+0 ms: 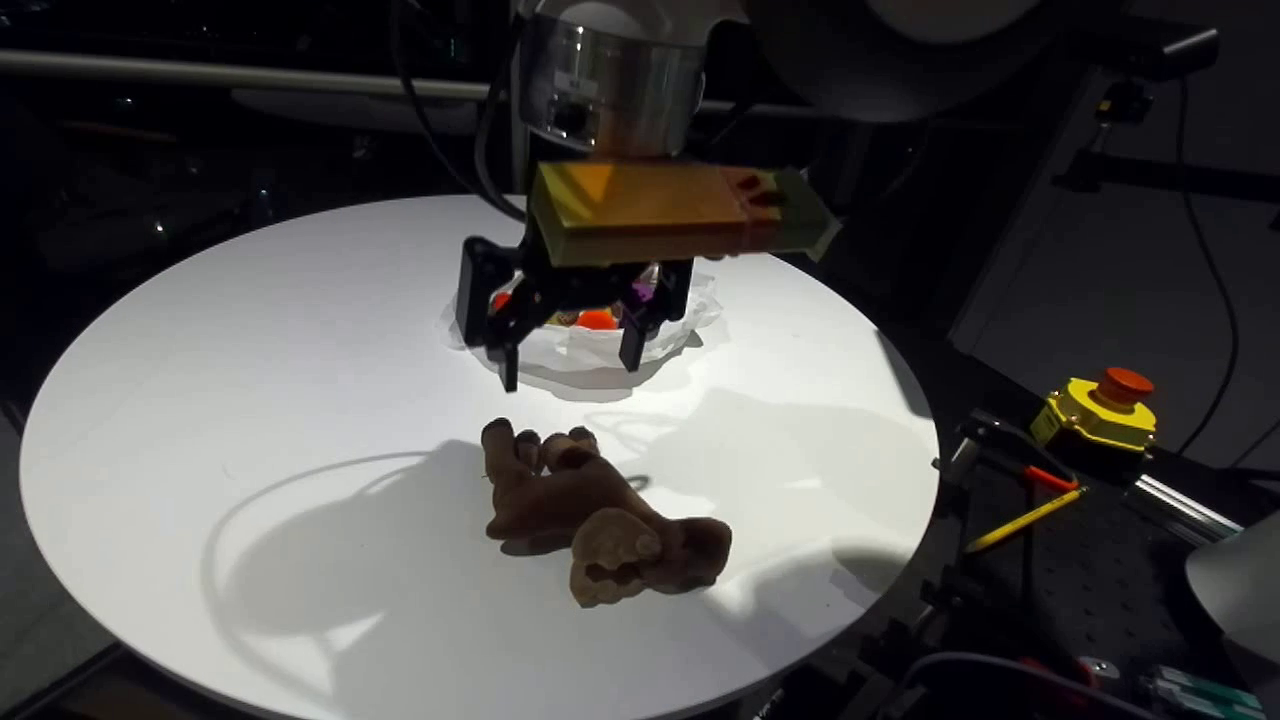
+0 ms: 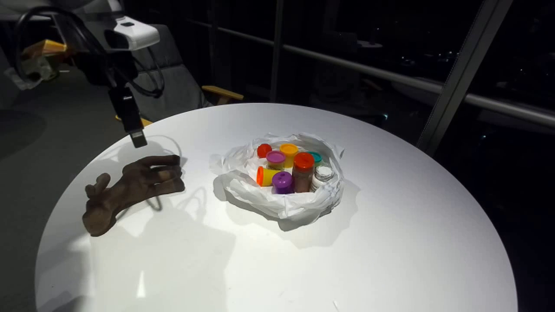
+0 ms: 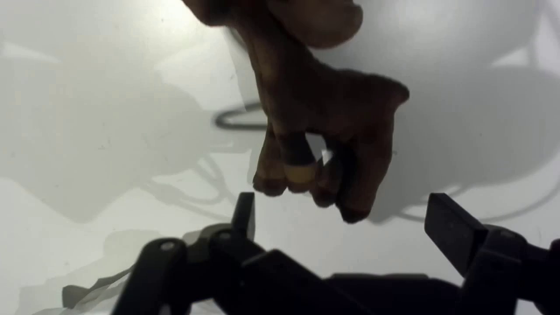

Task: Put the contents on the table into the plastic bag.

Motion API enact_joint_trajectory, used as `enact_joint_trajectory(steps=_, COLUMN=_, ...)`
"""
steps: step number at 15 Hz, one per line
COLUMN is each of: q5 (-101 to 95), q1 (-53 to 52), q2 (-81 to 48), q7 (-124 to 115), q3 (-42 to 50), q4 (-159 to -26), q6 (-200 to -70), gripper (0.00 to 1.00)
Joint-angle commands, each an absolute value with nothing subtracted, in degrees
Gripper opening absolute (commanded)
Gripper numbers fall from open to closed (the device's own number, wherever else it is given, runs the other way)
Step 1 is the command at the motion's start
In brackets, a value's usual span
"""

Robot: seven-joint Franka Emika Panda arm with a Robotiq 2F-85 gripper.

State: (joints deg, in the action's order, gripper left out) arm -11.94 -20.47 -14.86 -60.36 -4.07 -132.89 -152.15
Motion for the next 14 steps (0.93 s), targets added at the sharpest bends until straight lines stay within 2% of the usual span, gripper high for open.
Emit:
enact_joint_trajectory(steps=1, q5=-6.9, q1=-18.3, q2=-19.0, q7=-48.2, q3=-8.8, q4=-132.2, q6=-151.3, gripper=1.00)
enact_joint_trajectory(steps=4, q5=-6.3, q1=-18.7, q2=-22.4, q7=-40.6, q3=-9.2, q4=-132.2, q6=-150.7, gripper=1.00)
enact_joint_trajectory(steps=8, q5=-9.5, q1=-21.6, q2=-25.0, q7=-38.8, q3=-5.3, q4=-132.5, q6=-152.0, gripper=1.00)
enact_joint_trajectory(steps=14, q5=-13.4, q1=-25.0, q2=-27.2, q7=-40.4, q3=1.1, q4=-134.3, q6=-163.0, gripper=1.00)
